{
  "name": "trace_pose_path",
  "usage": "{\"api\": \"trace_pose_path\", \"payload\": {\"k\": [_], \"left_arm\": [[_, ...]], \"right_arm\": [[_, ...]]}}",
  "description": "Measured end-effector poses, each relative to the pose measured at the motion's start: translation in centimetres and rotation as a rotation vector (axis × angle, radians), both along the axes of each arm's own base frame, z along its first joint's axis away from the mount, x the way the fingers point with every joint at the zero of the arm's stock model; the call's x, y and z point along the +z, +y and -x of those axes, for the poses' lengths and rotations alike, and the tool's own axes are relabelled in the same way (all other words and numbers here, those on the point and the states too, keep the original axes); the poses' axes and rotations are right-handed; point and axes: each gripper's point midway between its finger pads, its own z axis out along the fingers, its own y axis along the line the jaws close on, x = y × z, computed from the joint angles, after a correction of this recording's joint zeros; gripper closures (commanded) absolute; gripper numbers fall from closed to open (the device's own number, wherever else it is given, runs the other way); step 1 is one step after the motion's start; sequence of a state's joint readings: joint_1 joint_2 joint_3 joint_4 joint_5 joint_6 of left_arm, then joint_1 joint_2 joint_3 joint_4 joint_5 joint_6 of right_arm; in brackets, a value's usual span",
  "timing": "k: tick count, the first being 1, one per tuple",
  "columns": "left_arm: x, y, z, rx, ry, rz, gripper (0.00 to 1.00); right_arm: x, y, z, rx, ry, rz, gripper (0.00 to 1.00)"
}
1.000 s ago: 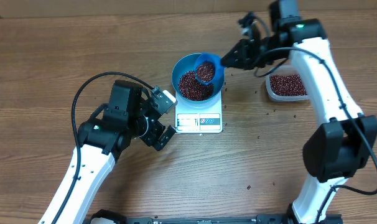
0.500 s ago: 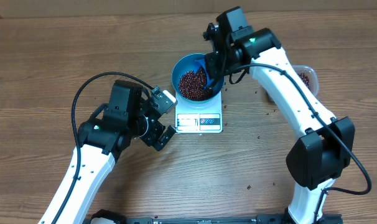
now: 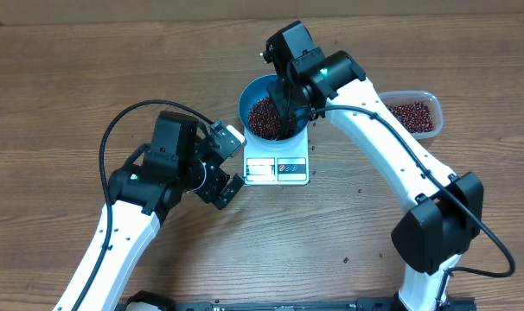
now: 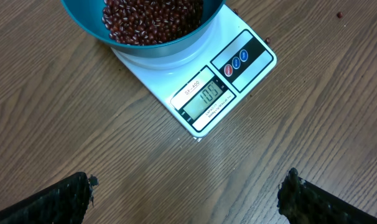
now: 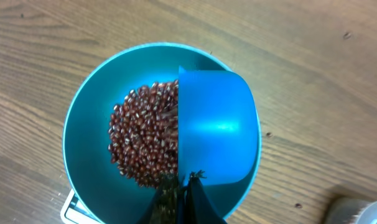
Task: Scoop item into bowl and weigh 150g on scale
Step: 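Pour the second scoop of beans into the teal bowl, then return the scoop to the tub and dig into the beans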
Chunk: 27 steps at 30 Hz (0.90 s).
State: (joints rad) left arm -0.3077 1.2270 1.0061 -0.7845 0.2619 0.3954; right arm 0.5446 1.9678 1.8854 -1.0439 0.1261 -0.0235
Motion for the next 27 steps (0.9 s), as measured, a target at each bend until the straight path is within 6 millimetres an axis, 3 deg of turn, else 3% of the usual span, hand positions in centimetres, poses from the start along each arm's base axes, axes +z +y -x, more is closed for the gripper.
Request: {"api": "trace_pose_path", "payload": {"k": [8, 17, 24, 27], "left_arm": [[0.0, 0.0, 0.0, 0.0, 0.0, 0.0, 0.0], [0.0, 0.0, 0.0, 0.0, 0.0, 0.0, 0.01], [0.0, 0.0, 0.0, 0.0, 0.0, 0.0, 0.0], [0.0, 0.0, 0.0, 0.0, 0.0, 0.0, 0.0]], "right_arm": [[3.0, 0.3, 0.5, -0.009, -0.123, 0.072, 0.96], [4.2, 0.7, 1.0, 0.028, -0.128, 0.033, 0.96], [10.4, -3.1, 1.2, 0.0, -0.169, -0.171, 0.96], [11.6, -4.5, 1.2, -0.003, -0.158, -0.246, 0.96]]}}
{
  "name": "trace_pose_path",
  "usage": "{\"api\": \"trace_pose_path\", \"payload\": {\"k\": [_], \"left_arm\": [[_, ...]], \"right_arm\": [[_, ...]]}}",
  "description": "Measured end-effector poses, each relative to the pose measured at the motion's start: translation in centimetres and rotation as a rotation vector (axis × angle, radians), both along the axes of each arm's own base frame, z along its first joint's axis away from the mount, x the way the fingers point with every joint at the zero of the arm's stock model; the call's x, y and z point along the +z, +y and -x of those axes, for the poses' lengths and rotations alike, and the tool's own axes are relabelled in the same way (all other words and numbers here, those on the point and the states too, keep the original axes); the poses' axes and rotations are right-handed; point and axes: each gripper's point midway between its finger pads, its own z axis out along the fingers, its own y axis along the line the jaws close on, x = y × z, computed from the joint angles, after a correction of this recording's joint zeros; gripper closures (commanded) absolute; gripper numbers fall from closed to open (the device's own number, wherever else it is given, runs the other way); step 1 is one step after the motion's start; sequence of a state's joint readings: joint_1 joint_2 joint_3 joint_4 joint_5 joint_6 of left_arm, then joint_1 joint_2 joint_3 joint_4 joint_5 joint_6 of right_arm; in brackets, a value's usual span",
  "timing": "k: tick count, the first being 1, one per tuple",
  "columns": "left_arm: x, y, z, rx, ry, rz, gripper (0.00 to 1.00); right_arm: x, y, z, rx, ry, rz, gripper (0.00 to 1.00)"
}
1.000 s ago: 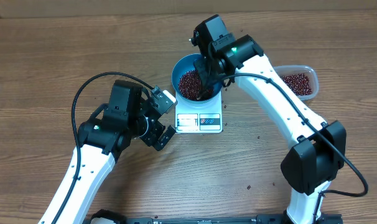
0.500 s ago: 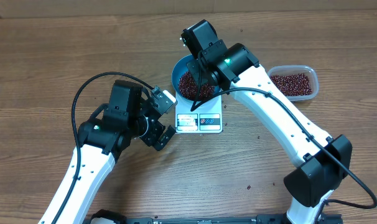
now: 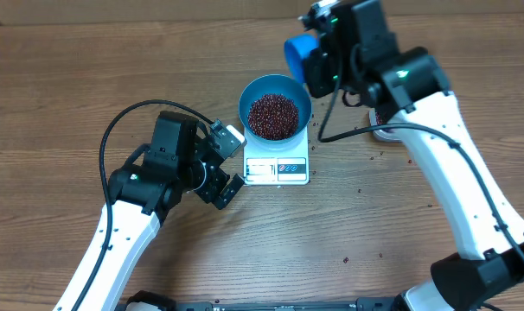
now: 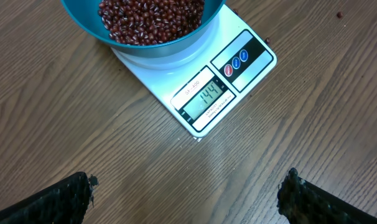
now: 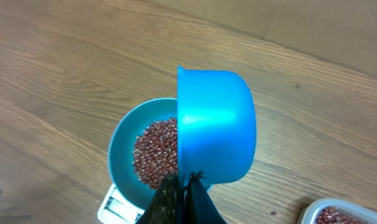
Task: Scoop item into bowl and weigh 150g on scale
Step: 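Return the scoop to the tub and dig into the beans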
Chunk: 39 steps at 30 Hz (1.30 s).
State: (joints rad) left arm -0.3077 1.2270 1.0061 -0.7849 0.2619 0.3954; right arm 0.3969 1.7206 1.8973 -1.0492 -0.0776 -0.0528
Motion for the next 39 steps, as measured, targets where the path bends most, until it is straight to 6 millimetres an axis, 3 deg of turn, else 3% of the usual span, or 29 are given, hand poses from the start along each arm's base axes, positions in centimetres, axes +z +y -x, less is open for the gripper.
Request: {"api": "trace_pose_path", "payload": {"k": [4, 6, 7, 8, 11, 15, 23, 36, 39], "left_arm": [[0.0, 0.0, 0.0, 0.0, 0.0, 0.0, 0.0], [0.0, 0.0, 0.0, 0.0, 0.0, 0.0, 0.0], [0.0, 0.0, 0.0, 0.0, 0.0, 0.0, 0.0], [0.0, 0.0, 0.0, 0.0, 0.0, 0.0, 0.0], [0.0, 0.0, 0.0, 0.0, 0.0, 0.0, 0.0], [0.0, 0.0, 0.0, 0.0, 0.0, 0.0, 0.0], [0.0, 0.0, 0.0, 0.0, 0.0, 0.0, 0.0], [0.0, 0.0, 0.0, 0.0, 0.0, 0.0, 0.01], [0.0, 0.0, 0.0, 0.0, 0.0, 0.0, 0.0]], "right_arm": [[-0.3, -3.0, 0.2, -0.036, 0.067, -0.046, 0.96], [-1.0, -6.6, 0.3, -0.114, 0.125, -0.046, 0.96], [-1.5, -9.4, 0.3, -0.178, 0.157, -0.042, 0.96], [-1.6, -10.0, 0.4, -0.191, 0.169, -0.039, 0.96], [-2.9, -16.0, 1.4, -0.337, 0.257, -0.028, 0.96], [-4.6, -19.9, 1.2, -0.436, 0.314, -0.019, 0.96], [-11.6, -22.8, 0.9, -0.517, 0.481, 0.132, 0.96], [-17.2, -23.4, -0.2, -0.527, 0.526, 0.166, 0.96], [-17.2, -22.9, -0.3, -0.512, 0.529, 0.139, 0.96]]}}
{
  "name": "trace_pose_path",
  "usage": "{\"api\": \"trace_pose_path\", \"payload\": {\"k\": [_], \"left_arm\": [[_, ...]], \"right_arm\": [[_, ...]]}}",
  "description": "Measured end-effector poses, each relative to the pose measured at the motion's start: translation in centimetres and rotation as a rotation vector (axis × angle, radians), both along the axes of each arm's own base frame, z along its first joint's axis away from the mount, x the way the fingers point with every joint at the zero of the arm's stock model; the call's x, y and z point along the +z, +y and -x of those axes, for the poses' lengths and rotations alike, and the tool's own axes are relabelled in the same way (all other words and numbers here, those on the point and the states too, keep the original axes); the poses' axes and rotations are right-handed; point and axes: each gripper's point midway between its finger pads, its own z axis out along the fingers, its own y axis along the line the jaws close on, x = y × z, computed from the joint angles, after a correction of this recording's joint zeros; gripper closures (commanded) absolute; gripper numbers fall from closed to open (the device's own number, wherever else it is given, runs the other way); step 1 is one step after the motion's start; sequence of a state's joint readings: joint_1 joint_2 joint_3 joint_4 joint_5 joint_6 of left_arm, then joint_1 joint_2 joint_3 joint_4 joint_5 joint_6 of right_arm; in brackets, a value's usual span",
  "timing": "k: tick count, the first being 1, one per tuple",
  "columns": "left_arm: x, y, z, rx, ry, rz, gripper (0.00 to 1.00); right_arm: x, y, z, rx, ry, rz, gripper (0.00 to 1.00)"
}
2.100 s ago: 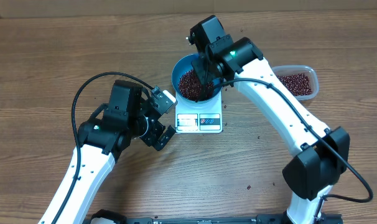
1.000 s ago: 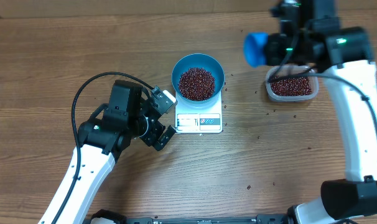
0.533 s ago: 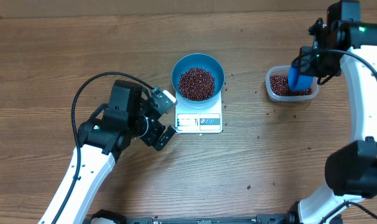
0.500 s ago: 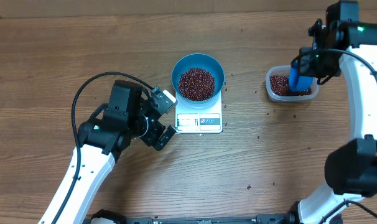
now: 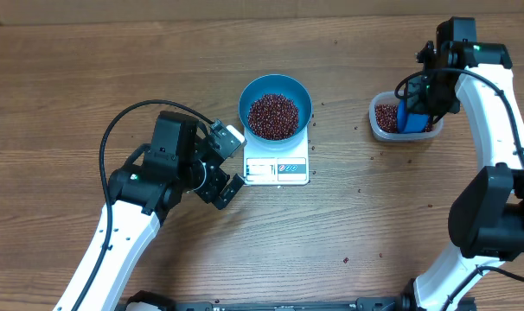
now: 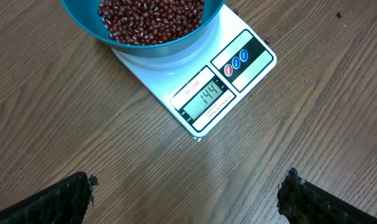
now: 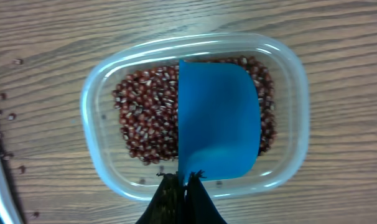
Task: Scoop item into bowl and weigh 150g on scale
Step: 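Return the scoop to the tub and dig into the beans, then carry a small scoop of beans over the bowl and tip it slowly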
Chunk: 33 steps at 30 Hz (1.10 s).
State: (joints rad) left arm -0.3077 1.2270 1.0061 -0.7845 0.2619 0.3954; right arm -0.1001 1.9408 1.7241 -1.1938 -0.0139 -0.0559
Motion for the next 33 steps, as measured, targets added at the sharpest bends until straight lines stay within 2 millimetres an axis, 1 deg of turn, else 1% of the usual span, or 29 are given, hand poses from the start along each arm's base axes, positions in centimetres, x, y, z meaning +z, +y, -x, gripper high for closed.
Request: {"api": "trace_pose_path", "payload": {"k": [3, 8, 14, 19, 22, 24, 29, 30, 33], "left_arm": [[0.0, 0.0, 0.0, 0.0, 0.0, 0.0, 0.01], [0.0, 0.0, 0.0, 0.0, 0.0, 0.0, 0.0], [0.0, 0.0, 0.0, 0.0, 0.0, 0.0, 0.0], [0.0, 0.0, 0.0, 0.0, 0.001, 0.0, 0.0], [0.0, 0.0, 0.0, 0.0, 0.0, 0.0, 0.0], [0.0, 0.0, 0.0, 0.0, 0.0, 0.0, 0.0], [0.0, 0.0, 0.0, 0.0, 0.0, 0.0, 0.0], [0.0, 0.0, 0.0, 0.0, 0.0, 0.0, 0.0], [0.0, 0.0, 0.0, 0.0, 0.0, 0.0, 0.0]], "right_arm": [[0.0, 0.5, 0.0, 0.01, -0.003, -0.028, 0.96], [0.1, 2.2, 0.3, 0.059, 0.004, -0.119, 0.96], [0.2, 2.7, 0.4, 0.074, 0.005, -0.15, 0.96], [0.4, 1.8, 0.9, 0.039, 0.018, -0.198, 0.96], [0.9, 0.1, 1.1, -0.014, 0.003, -0.259, 0.96], [1.2, -0.4, 1.2, -0.034, -0.009, -0.323, 0.96], [2.4, -0.7, 1.6, -0.04, -0.041, -0.478, 0.96], [2.8, -0.8, 1.7, -0.037, -0.06, -0.526, 0.96], [3.5, -1.1, 1.7, -0.04, -0.087, -0.58, 0.96]]}}
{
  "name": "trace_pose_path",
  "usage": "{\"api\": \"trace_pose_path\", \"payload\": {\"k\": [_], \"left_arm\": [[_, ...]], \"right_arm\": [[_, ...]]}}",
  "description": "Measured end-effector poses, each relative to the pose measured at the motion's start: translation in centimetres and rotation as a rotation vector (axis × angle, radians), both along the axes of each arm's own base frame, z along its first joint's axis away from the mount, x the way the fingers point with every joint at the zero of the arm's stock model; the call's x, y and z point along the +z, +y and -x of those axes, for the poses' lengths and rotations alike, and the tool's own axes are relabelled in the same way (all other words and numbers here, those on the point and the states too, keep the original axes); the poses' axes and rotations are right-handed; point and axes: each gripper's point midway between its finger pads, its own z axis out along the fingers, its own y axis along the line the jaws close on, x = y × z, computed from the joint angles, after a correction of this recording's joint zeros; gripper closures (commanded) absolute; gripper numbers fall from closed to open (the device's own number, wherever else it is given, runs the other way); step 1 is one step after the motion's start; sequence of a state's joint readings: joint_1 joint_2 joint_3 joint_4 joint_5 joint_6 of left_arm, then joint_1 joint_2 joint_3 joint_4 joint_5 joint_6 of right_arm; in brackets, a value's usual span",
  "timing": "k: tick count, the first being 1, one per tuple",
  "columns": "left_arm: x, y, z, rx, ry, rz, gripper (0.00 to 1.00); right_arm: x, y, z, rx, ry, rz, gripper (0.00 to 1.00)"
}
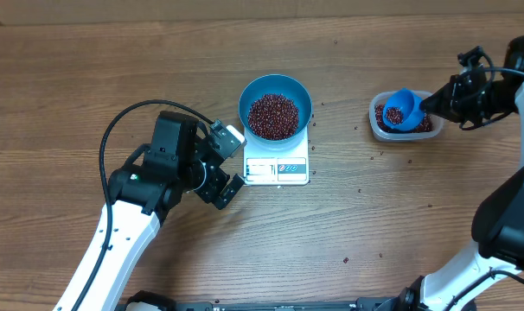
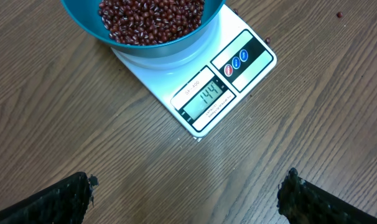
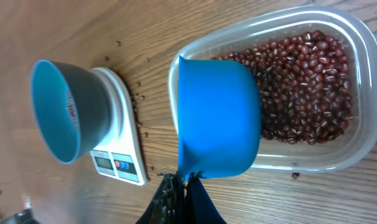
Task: Scoop item into bowl and weigh 150g on scale
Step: 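Carry a small scoop of beans over the bowl and tip it slowly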
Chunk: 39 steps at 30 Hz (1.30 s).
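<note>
A blue bowl (image 1: 275,108) heaped with red beans stands on the white scale (image 1: 277,170). In the left wrist view the scale display (image 2: 206,96) reads 144. At the right a clear tub (image 1: 424,97) holds more red beans. My right gripper (image 1: 428,104) is shut on the handle of a blue scoop (image 1: 403,109), which is tilted over the tub's left part. In the right wrist view the scoop (image 3: 218,118) hides part of the beans (image 3: 307,87). My left gripper (image 2: 187,190) hangs open over bare table in front of the scale.
Loose beans lie scattered on the wooden table around the scale and the tub (image 3: 142,99). The left arm (image 1: 150,177) sits just left of the scale. The right arm reaches in from the right edge.
The right wrist has turned and drawn back to the right, so the scoop now lies tilted over the tub's left part. The scale still reads 144. The left arm has not moved.
The scoop was first tipped inside the bowl with the scale reading about 105. Then it was held up behind the bowl and the scale read 144. After that it was down in the bean tub at the right, and now it lies tilted there.
</note>
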State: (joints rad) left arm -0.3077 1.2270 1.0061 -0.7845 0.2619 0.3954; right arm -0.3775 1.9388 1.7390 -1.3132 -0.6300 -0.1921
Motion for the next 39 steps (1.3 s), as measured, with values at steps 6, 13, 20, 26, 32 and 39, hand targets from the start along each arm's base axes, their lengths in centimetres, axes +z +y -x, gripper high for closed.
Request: {"api": "trace_pose_path", "payload": {"k": [6, 13, 20, 26, 32, 39], "left_arm": [[0.0, 0.0, 0.0, 0.0, 0.0, 0.0, 0.0], [0.0, 0.0, 0.0, 0.0, 0.0, 0.0, 0.01], [0.0, 0.0, 0.0, 0.0, 0.0, 0.0, 0.0], [0.0, 0.0, 0.0, 0.0, 0.0, 0.0, 0.0], [0.0, 0.0, 0.0, 0.0, 0.0, 0.0, 0.0], [0.0, 0.0, 0.0, 0.0, 0.0, 0.0, 0.0]], "right_arm": [[4.4, 0.6, 0.4, 0.013, -0.092, -0.013, 0.96], [10.9, 8.4, 0.0, 0.182, -0.303, 0.004, 0.96], [11.6, 18.2, -0.6, 0.36, -0.387, 0.028, 0.96], [11.3, 22.7, -0.3, 0.437, -0.436, 0.115, 0.96], [10.8, 24.9, -0.4, 0.459, -0.483, 0.268, 0.96], [10.3, 26.0, -0.3, 0.458, -0.513, 0.423, 0.96]]}}
